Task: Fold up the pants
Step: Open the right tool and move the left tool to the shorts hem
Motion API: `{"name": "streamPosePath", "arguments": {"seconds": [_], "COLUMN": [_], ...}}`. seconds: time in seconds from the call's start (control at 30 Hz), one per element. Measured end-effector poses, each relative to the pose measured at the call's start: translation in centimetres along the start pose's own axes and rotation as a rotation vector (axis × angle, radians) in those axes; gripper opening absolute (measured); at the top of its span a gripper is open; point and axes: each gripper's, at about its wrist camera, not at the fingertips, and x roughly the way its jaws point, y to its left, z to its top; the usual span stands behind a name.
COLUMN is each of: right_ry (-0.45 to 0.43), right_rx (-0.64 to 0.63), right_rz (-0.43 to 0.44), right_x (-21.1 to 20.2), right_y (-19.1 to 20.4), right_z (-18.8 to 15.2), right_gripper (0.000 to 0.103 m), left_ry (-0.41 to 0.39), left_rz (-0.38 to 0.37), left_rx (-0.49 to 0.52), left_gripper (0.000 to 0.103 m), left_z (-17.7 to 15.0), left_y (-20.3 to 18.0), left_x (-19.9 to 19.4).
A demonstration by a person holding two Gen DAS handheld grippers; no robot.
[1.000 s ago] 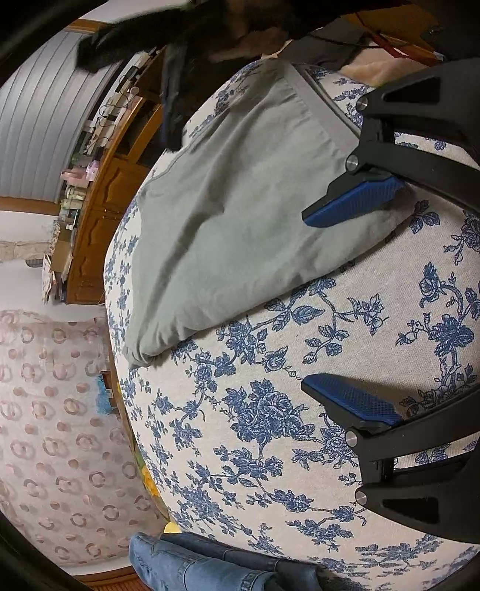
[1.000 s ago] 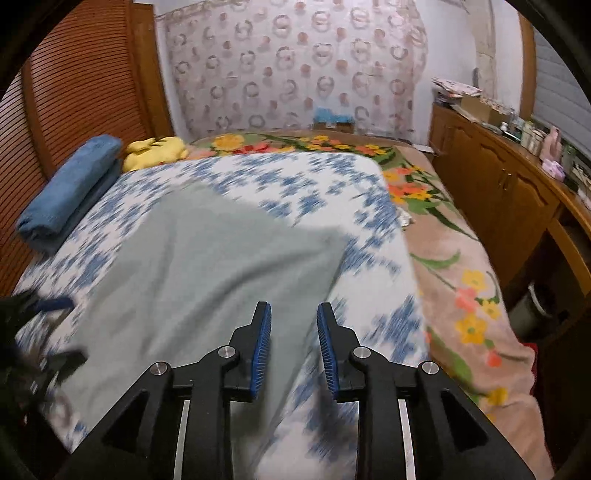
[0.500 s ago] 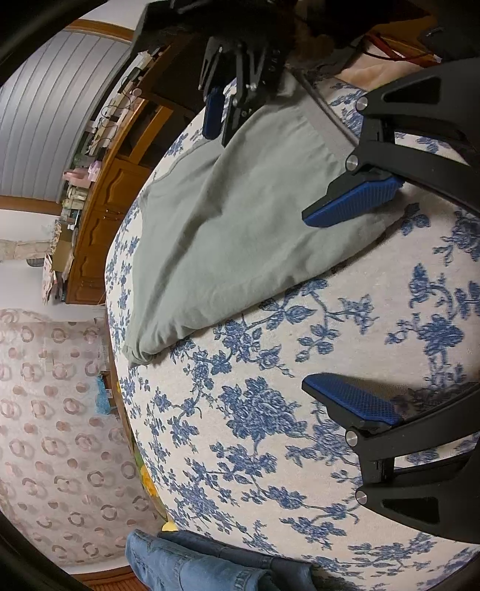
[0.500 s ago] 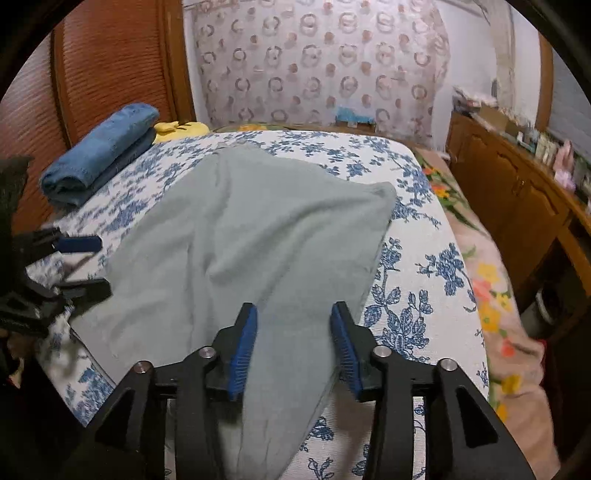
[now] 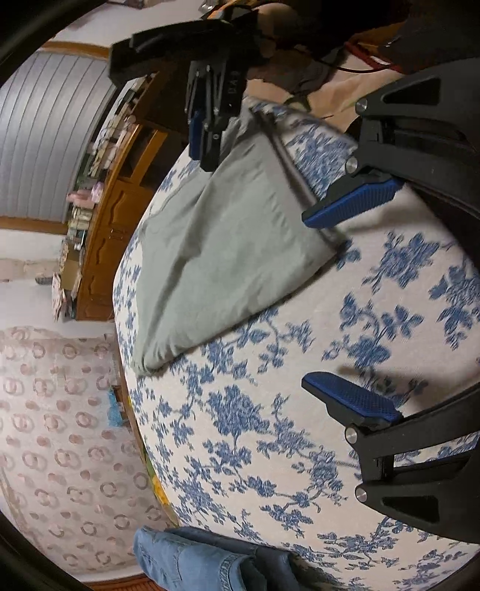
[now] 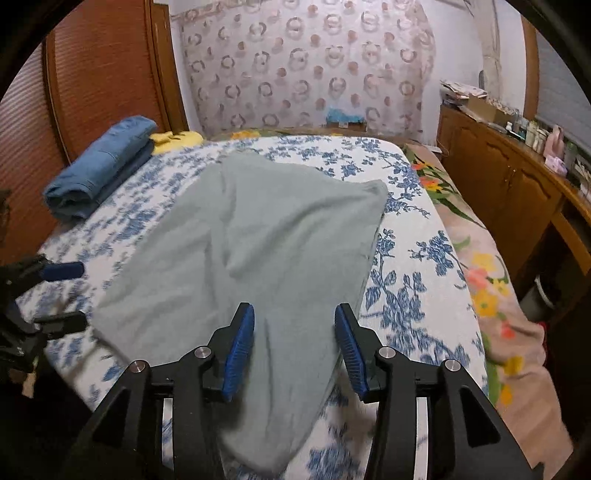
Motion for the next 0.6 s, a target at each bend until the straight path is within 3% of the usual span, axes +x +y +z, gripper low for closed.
{"name": "streamPosePath", "arguments": {"seconds": [0.33,0.6], "right_ry": [-0.028,-0.032], "right_rx": [0.037,0.031], "right_rz": [0.011,0.013], "right_x": [-2.6,-2.7], "right_y": [0.2,0.5], "right_z": [-1.8,-2.2], "right_gripper": [0.048,0.048], "left_ry": [0.029,0.035], "left_rz": [-0.063,-0.1], "left_rx": [0.042,0.068], "left_gripper": [0.043,0.034], "left_z": [-0.4,-0.5], "left_y": [-1.6,-2.4], "left_x": [0.6,0.9]}}
